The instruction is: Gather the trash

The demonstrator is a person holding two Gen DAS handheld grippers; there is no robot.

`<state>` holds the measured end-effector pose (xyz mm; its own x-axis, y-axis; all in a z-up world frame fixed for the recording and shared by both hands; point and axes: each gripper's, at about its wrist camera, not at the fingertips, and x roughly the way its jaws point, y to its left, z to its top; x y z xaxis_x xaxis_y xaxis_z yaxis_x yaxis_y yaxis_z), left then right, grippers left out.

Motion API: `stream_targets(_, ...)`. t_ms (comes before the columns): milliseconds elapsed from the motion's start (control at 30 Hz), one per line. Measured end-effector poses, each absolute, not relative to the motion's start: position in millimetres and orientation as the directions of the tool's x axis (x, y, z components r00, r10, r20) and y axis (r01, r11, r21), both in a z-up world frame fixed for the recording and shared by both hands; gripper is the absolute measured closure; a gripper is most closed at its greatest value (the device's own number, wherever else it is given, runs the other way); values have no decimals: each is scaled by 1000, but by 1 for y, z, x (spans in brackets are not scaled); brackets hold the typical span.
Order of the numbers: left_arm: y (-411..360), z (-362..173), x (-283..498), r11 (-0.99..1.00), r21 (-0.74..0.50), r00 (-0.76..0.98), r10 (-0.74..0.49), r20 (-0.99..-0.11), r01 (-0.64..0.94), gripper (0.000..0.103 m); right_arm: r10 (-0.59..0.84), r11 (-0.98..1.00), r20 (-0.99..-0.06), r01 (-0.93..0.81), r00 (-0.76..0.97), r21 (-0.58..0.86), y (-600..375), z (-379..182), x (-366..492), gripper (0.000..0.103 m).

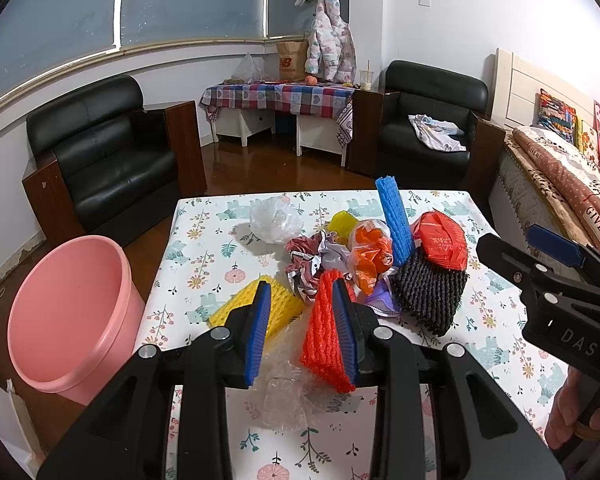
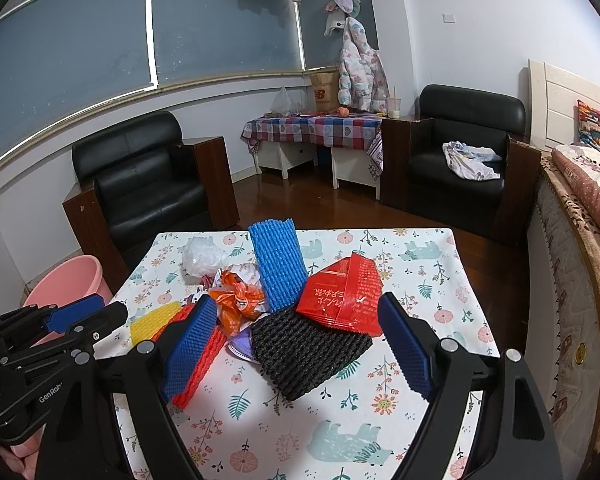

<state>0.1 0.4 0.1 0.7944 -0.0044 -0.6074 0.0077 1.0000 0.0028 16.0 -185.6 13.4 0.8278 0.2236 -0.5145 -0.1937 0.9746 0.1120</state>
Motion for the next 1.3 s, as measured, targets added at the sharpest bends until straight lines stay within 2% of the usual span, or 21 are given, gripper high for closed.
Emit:
stream_targets(733,4,-6,1,1000,-20,791,-31,-611,24,71,220,976,-521,-187,825,116,-185,14,16,23)
stream_targets(967,20,-3,-5,993,-98,787,-106,-607,58,71,223,975,-530,-180,818,132,-194,5,20,24)
stream_targets(1100,28,-2,-11,980,-166,770,-190,-610,110,71,226,974,-538,-174,812,146,-200,1,22,24)
stream_targets(1300,20,-7,-14,971,-169,740,-240,-629,171,71,237,971,-565,-166,791,174,-207,-9,28,27)
